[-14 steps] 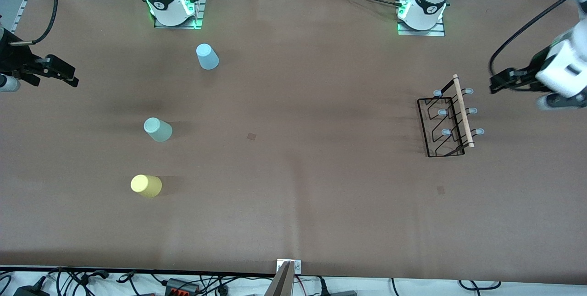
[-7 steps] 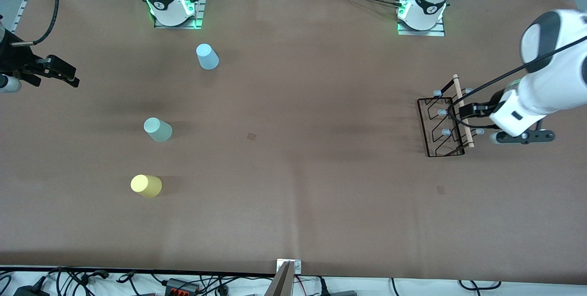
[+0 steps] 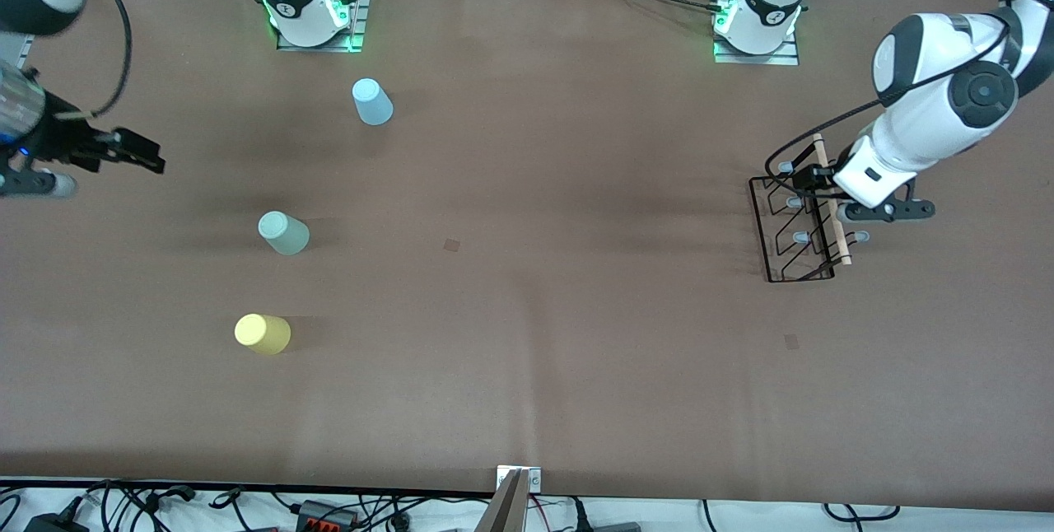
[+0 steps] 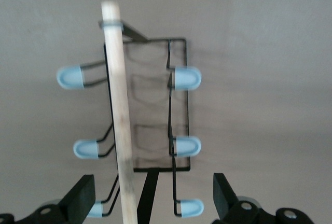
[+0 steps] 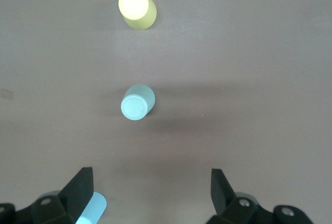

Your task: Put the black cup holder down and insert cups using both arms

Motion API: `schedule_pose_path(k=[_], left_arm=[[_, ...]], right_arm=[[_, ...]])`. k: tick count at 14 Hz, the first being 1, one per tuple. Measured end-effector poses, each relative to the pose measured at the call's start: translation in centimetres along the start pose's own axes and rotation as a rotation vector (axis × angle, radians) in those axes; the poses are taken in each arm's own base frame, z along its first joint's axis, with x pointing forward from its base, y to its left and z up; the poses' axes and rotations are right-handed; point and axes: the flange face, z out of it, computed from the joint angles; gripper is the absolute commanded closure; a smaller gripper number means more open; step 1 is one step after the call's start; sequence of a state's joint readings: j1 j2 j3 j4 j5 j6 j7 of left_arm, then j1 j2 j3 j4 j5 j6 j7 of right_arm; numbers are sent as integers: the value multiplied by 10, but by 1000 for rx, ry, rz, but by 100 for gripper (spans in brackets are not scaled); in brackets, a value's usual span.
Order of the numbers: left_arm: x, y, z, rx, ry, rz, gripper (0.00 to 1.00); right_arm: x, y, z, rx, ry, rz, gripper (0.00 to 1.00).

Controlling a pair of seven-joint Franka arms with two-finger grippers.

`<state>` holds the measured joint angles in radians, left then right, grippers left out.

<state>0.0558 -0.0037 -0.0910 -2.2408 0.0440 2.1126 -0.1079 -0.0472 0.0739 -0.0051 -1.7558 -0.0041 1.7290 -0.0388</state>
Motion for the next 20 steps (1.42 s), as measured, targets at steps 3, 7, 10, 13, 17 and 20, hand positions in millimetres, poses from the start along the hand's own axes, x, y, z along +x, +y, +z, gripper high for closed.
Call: schedule_pose_path(k=[3, 7, 10, 13, 17, 20], left_arm=[[-7, -3, 12, 1, -15, -5, 10], [-10, -9, 20, -2, -14, -15, 38], [-13, -10, 28, -2, -22, -16, 43], [-14, -11, 32, -2, -20, -15, 66], [-14, -12, 32, -3, -18, -18, 91], [-13, -12, 31, -3, -14, -14, 99]], right_arm=[[15, -2, 28, 1, -25, -4, 0], [27, -8, 61, 2, -72, -15, 0], [38, -21, 96, 1, -126, -38, 0], [55, -47, 148, -4, -151, -78, 0], [68, -57, 212, -7, -166, -90, 0], [62, -55, 231, -6, -154, -87, 0]])
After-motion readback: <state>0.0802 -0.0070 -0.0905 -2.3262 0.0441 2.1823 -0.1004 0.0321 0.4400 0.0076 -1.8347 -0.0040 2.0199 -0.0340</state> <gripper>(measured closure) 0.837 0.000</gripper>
